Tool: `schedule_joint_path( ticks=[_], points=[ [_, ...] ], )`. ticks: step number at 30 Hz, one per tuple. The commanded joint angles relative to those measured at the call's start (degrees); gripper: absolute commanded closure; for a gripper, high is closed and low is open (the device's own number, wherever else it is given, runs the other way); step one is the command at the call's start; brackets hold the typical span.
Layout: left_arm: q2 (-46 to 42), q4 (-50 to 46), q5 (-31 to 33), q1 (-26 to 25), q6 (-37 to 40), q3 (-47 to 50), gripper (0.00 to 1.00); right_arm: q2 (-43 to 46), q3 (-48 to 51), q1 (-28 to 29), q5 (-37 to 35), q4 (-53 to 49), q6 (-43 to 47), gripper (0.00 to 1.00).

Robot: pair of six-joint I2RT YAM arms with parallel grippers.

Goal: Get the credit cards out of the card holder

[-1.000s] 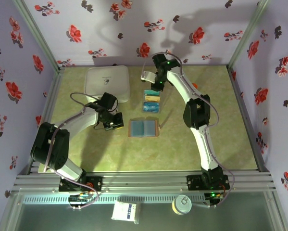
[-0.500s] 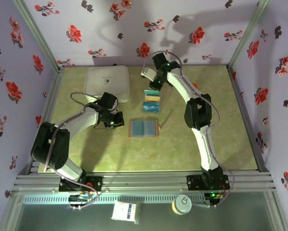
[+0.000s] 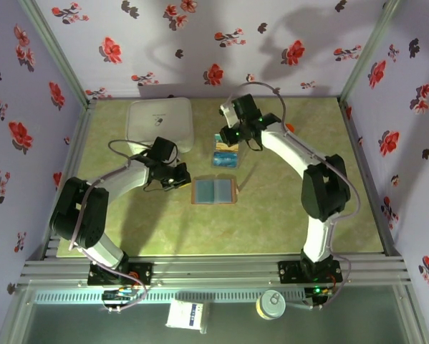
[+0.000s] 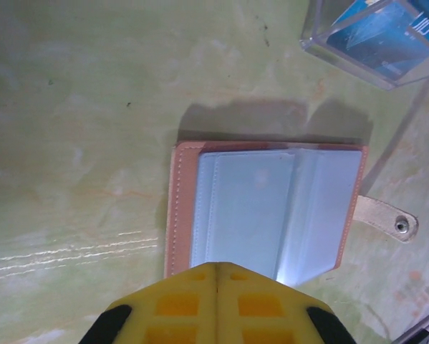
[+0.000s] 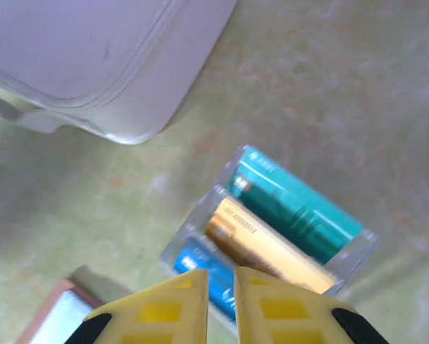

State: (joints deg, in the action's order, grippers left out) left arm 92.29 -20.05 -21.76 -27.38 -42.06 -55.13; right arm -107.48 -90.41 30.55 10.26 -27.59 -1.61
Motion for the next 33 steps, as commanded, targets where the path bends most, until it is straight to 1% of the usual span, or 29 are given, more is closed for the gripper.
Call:
schedule_joint_path(
  ticks=[1, 3, 7, 10, 12, 16, 22, 33],
  points=[
    [1.46, 1.1, -1.6, -0.58, -0.78, 0.73, 1.0, 2.87, 5.88, 2.52, -0.67, 5.63, -12.4, 0.84],
    [1.87, 1.1, -1.75, -0.99, -0.68, 0.9, 1.0, 4.34, 8.44, 4.02, -1.41, 5.8, -16.13, 0.86],
    [3.01, 1.35, -1.97, -1.97, -0.91, 0.99, 1.0, 6.0, 12.67, 6.35, -0.37, 5.78, -23.78, 0.88],
    [3.87, 1.41, -1.73, -2.48, -1.0, 1.08, 1.0, 5.95, 13.81, 7.84, 0.53, 2.99, -28.65, 0.88],
    [4.16, 1.16, -1.19, -2.66, -1.0, 1.08, 1.0, 5.87, 15.12, 8.45, 2.44, 2.47, -31.0, 0.88],
    [5.29, 1.19, -0.78, -2.68, -0.99, 1.08, 1.0, 5.61, 19.87, 9.4, 7.36, 5.78, -35.3, 0.87],
    [6.93, 1.22, -0.96, -3.08, -0.73, 1.26, 1.0, 4.37, 24.2, 10.41, 9.94, 8.86, -38.05, 0.79],
    [7.64, 0.95, -0.21, -3.26, -0.73, 2.55, 1.0, 0.97, 24.78, 10.5, 13.28, 13.61, -41.43, 0.77]
  ],
)
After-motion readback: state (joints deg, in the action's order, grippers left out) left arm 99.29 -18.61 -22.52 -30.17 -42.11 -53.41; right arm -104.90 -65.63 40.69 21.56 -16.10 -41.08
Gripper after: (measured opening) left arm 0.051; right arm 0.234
